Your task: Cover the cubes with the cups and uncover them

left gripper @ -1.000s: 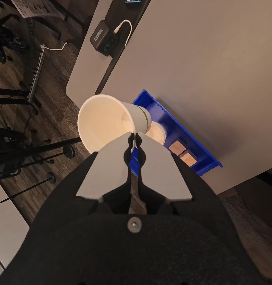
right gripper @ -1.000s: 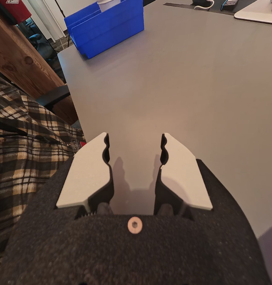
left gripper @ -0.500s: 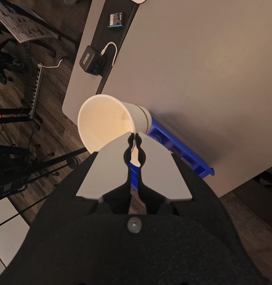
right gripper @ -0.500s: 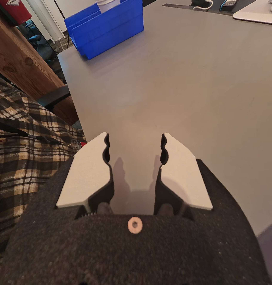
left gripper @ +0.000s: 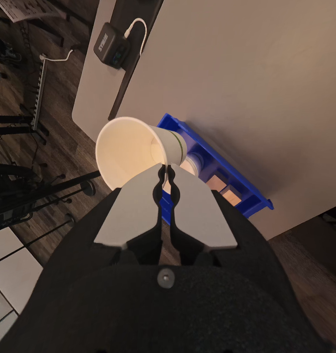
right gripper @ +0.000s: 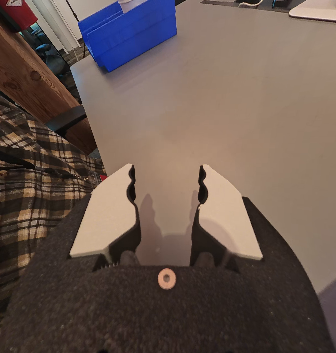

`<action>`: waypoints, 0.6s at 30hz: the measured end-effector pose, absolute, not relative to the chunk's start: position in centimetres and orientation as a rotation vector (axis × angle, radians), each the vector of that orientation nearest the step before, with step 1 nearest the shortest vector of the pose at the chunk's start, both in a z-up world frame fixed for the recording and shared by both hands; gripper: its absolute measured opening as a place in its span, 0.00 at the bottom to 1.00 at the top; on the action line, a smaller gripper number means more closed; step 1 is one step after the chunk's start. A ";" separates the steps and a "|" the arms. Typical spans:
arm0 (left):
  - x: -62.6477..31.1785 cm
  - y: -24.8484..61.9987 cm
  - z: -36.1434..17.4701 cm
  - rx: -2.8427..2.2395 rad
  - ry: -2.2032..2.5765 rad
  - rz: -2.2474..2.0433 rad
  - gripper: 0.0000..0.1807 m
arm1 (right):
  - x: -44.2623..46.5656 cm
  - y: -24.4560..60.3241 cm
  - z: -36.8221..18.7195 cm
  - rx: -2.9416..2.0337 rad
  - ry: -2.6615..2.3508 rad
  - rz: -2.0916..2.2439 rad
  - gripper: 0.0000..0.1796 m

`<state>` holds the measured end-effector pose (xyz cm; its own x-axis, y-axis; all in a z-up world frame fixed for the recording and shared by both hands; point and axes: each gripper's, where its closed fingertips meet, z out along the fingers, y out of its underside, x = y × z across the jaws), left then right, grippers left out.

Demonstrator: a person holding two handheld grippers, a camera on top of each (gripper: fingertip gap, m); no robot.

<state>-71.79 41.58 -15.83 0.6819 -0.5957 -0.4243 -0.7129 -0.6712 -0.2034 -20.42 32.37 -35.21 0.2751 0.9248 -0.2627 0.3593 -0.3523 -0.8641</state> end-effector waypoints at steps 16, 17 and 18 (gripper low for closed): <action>-76.0 38.2 -20.8 -2.644 0.931 0.410 0.01 | -20.7 32.4 -35.3 -1.856 -1.163 1.050 0.35; -76.1 38.1 -21.3 -2.648 0.929 0.403 0.01 | -20.7 32.4 -35.2 -1.855 -1.164 1.050 0.35; -76.2 38.1 -21.9 -2.651 0.928 0.397 0.01 | -20.7 32.4 -35.2 -1.853 -1.164 1.049 0.35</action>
